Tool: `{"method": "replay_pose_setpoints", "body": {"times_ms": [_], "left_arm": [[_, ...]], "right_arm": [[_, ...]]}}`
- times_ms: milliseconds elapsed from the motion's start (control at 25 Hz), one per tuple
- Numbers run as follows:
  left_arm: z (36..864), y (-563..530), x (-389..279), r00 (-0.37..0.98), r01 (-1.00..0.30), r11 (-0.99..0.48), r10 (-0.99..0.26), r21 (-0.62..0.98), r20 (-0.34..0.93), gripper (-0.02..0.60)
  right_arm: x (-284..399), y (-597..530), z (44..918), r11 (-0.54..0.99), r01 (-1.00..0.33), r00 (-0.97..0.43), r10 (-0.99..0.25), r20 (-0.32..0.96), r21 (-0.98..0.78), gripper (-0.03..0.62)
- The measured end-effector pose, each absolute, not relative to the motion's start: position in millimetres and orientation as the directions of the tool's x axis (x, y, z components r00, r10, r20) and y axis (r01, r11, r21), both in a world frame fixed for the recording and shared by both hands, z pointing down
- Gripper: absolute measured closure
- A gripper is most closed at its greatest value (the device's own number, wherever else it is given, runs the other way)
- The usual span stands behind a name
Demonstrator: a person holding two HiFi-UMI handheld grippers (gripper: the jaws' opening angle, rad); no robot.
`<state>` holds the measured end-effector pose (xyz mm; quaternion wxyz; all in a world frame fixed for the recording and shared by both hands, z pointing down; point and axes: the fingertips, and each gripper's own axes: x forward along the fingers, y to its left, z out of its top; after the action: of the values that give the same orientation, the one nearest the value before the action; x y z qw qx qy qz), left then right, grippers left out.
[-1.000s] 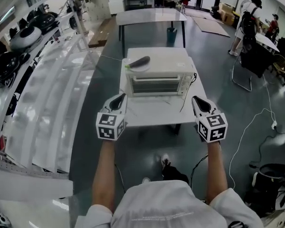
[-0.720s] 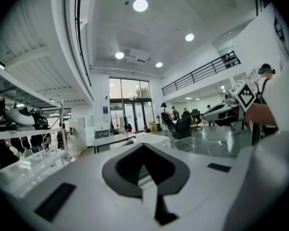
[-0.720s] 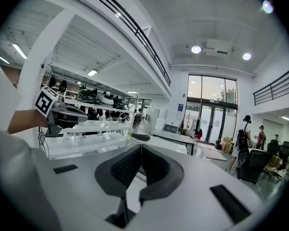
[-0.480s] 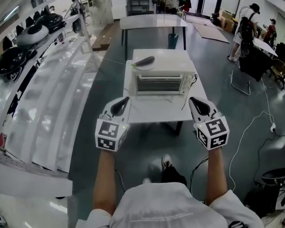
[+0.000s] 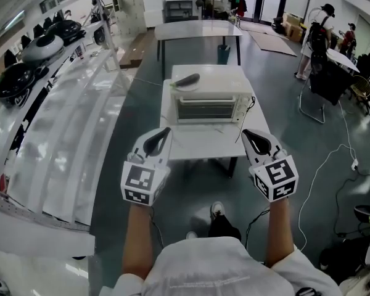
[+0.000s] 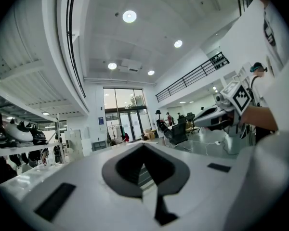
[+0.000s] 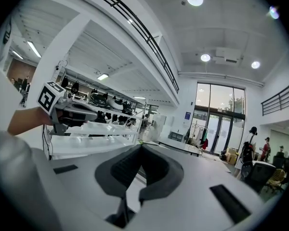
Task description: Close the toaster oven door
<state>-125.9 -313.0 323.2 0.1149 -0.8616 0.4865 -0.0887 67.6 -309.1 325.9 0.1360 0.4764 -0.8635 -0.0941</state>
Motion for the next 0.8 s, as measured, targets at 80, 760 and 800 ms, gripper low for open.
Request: {"method": "replay_pose_setpoints", "body": {"times_ms": [80, 760, 800], "left_arm": [[322.0, -313.8, -125.3, 0.512, -0.815, -0.5, -0.858, -0.291, 0.042, 0.563], [334.0, -331.1, -127.1, 0.494, -0.826, -0.492, -0.867, -0.276, 0.066, 0.563], [335.4, -332.1, -126.8, 0.494, -0.825, -0.492, -0.867, -0.276, 0.07, 0.563]], "right_arm": [[63.8, -310.5, 325.5, 0.534, -0.791, -0.514, -0.845, 0.15, 0.297, 0.579], [62.4, -329.9, 332.1, 0.55, -0.779, -0.523, -0.835, 0.174, 0.301, 0.579], [62.8, -331.3, 333.3, 0.55, -0.779, -0.522, -0.835, 0.176, 0.3, 0.579]]}}
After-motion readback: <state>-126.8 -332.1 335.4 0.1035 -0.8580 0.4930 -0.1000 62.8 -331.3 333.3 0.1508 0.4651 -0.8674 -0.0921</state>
